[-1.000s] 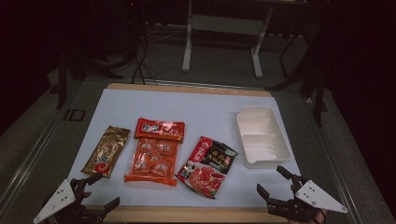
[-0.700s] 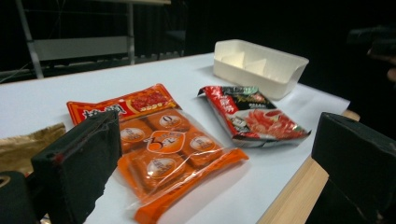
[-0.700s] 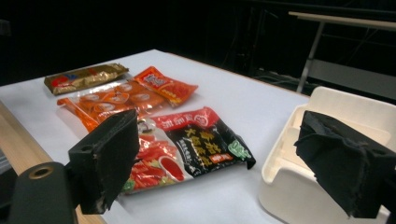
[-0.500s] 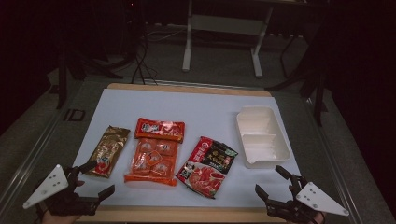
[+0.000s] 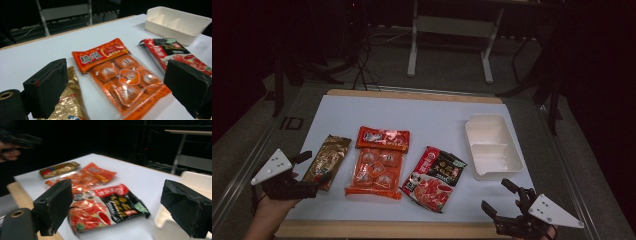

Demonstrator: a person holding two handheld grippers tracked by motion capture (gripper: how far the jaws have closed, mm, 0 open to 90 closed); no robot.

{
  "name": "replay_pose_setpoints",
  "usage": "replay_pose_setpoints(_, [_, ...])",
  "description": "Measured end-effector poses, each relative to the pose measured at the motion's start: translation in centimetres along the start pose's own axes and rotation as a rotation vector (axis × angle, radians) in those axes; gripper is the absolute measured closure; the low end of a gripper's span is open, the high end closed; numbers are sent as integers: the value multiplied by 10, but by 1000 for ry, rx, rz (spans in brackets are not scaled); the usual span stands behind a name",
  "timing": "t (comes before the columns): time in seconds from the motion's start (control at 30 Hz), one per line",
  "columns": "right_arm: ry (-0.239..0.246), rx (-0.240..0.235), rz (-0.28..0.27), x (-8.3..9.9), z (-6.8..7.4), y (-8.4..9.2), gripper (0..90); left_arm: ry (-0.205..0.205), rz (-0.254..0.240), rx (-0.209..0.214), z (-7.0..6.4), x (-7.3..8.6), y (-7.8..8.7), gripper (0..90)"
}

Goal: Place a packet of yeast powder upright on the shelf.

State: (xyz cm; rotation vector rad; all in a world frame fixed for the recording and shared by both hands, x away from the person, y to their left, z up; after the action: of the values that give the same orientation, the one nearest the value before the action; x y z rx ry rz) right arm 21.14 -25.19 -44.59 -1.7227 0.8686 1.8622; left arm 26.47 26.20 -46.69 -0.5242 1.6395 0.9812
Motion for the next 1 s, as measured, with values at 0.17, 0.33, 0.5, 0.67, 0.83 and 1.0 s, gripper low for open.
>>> replay_pose_setpoints(0.17, [13,10,18,2,4,-3,103,25,38,-28,20,1,-11,96])
replay_pose_setpoints(0.33, [17,3,15,1,4,-2,114,50,46,-47,36,4,-20,119])
replay_pose_setpoints(0.5, [20,1,22,2,5,-3,129,70,82,-71,53,9,-33,150])
replay_pose_setpoints(0.67, [23,4,21,3,5,-3,129,97,114,-92,69,14,-47,175])
replay_pose_setpoints(0.83, [18,2,25,4,5,-2,130,118,154,-119,85,21,-59,204])
replay_pose_setpoints(1.0, [13,8,28,5,4,-1,130,127,169,-152,98,26,-67,235])
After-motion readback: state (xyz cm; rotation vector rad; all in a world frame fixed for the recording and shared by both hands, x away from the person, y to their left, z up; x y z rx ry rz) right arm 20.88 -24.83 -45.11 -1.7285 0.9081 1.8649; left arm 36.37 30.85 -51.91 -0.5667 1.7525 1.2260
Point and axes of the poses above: each handheld gripper's, and its own axes: y roughly backward along the jaws, x roughly out of its underside, z roughly to its left, the point moved 6 cm from there along -y, roughly forward along the jaws, and after that the axes turned 4 degrees about -z, right-handed, at the moved point
